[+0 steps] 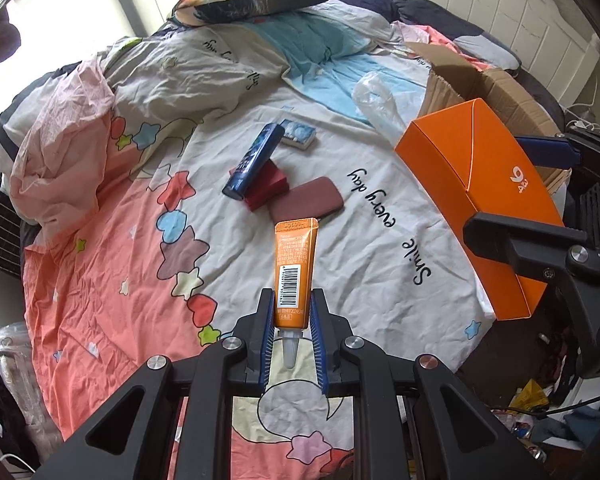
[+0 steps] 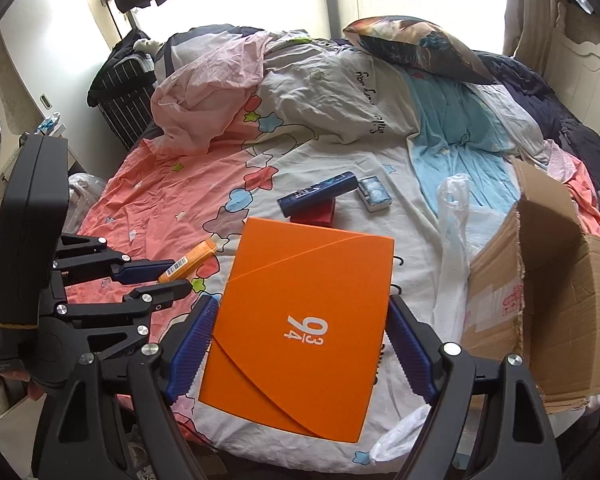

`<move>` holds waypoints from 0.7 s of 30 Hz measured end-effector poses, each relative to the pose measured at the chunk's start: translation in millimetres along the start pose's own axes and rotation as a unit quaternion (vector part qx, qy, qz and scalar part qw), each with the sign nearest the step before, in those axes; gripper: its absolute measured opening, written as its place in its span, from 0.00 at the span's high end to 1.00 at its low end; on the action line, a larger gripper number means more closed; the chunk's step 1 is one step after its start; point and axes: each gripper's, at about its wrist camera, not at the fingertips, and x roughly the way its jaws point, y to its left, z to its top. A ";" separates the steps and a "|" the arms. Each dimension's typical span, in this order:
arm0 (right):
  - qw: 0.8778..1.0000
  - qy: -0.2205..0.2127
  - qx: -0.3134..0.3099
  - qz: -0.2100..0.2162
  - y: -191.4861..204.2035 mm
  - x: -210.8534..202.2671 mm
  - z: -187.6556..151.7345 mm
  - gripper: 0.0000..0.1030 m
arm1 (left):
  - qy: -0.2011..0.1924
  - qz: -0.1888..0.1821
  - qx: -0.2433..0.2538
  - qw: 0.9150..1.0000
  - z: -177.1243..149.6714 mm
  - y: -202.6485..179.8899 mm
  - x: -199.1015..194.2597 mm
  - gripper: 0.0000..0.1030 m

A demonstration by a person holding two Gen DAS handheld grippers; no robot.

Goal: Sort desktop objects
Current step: 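Carry the orange tube and orange printed box over the cardboard box with both tools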

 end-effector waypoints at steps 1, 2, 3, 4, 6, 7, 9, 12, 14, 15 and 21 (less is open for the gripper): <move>1.000 -0.004 0.003 -0.004 -6.5 -6.9 -1.1 0.22 | -0.005 -0.001 0.003 1.000 4.6 -7.3 -4.0 0.83; 1.000 -0.007 0.005 -0.008 -13.0 -13.9 -2.3 0.22 | -0.009 -0.002 0.006 1.000 8.7 -14.6 -7.6 0.83; 1.000 -0.010 0.008 -0.013 -19.9 -20.4 -3.3 0.22 | -0.012 -0.003 0.009 1.000 12.8 -22.5 -10.4 0.83; 1.000 -0.014 0.011 -0.018 -27.3 -26.5 -4.4 0.22 | -0.014 -0.004 0.014 1.000 17.2 -30.7 -12.3 0.83; 0.999 -0.021 0.017 -0.027 -42.6 -38.6 -7.4 0.22 | -0.019 -0.005 0.026 0.999 26.7 -47.6 -15.0 0.83; 0.999 -0.024 0.023 -0.031 -51.1 -44.0 -9.1 0.22 | -0.021 -0.006 0.032 0.999 31.6 -56.2 -16.2 0.83; 0.998 -0.031 0.033 -0.040 -68.0 -54.5 -13.1 0.22 | -0.023 -0.009 0.044 0.999 42.2 -74.4 -17.8 0.83; 0.997 -0.035 0.048 -0.053 -91.7 -65.8 -20.3 0.22 | -0.027 -0.019 0.063 0.997 57.9 -101.7 -17.6 0.83; 0.996 -0.037 0.060 -0.059 -106.9 -73.1 -25.1 0.22 | -0.028 -0.021 0.078 0.996 67.7 -120.7 -17.0 0.83; 0.995 -0.038 0.066 -0.061 -114.1 -76.7 -27.8 0.21 | -0.030 -0.022 0.085 0.996 72.5 -129.3 -17.5 0.83; 0.993 -0.041 0.085 -0.073 -145.1 -91.0 -43.8 0.21 | -0.047 -0.033 0.112 0.992 99.8 -170.5 -22.0 0.83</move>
